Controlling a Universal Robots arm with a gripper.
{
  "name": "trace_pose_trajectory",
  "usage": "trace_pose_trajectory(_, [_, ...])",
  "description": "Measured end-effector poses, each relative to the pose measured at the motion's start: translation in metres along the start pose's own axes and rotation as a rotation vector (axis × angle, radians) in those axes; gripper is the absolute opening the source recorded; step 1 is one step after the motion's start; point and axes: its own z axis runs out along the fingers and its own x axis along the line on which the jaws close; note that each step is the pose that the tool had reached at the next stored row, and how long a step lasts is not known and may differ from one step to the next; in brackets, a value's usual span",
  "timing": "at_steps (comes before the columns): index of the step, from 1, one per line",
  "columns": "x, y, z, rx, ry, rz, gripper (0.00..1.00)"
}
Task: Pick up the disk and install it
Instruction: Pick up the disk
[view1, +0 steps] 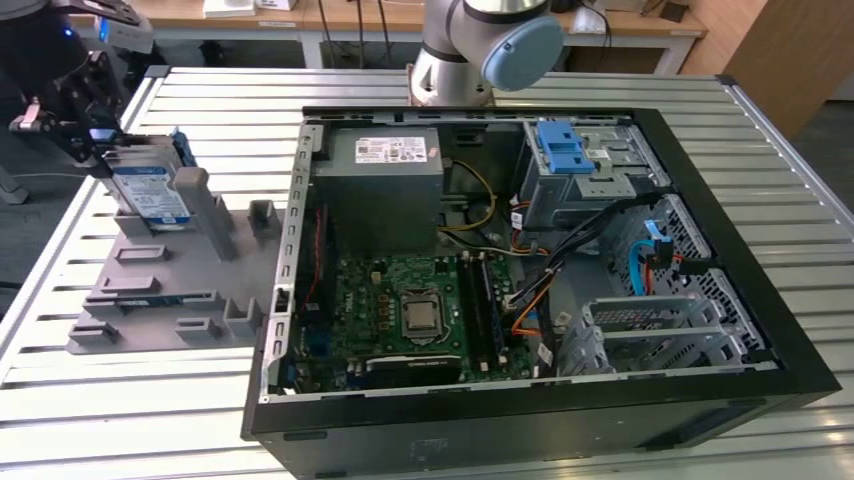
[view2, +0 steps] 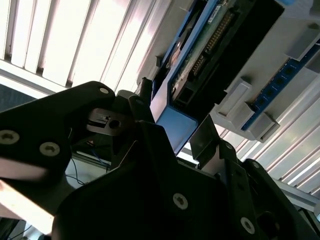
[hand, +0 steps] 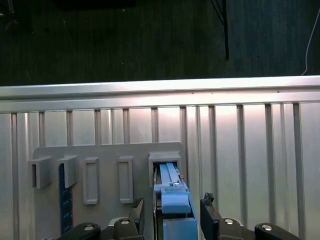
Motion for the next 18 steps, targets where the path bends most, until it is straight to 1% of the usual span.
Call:
trace_pose_trajectory(2, [0.0000,0.0000,0.0005,-0.0002,0.0002,0.000,0.56])
trace_pose_trajectory(3, [0.0000,0.0000,0.0007,-0.0001,0.0001,0.000,0.55])
trace_pose_trajectory(4, [0.0000,0.0000,0.0007,-0.0001,0.0001,0.000,0.48])
trace_pose_trajectory(12, [0.0000,0.0000,0.0009,0.0001,0.0000,0.000,0.48])
trace_pose_trajectory(13, [0.0000,0.0000,0.0009,0.0000,0.0000,0.000,0.46])
trace_pose_trajectory(15, [0.0000,0.0000,0.0010,0.0000,0.0000,0.000,0.46])
trace_pose_trajectory(16, [0.0001,0.0000,0.0009,-0.0001,0.0002,0.000,0.39])
trace_pose_trajectory(18, [0.0000,0.0000,0.0010,-0.0001,0.0001,0.000,0.38])
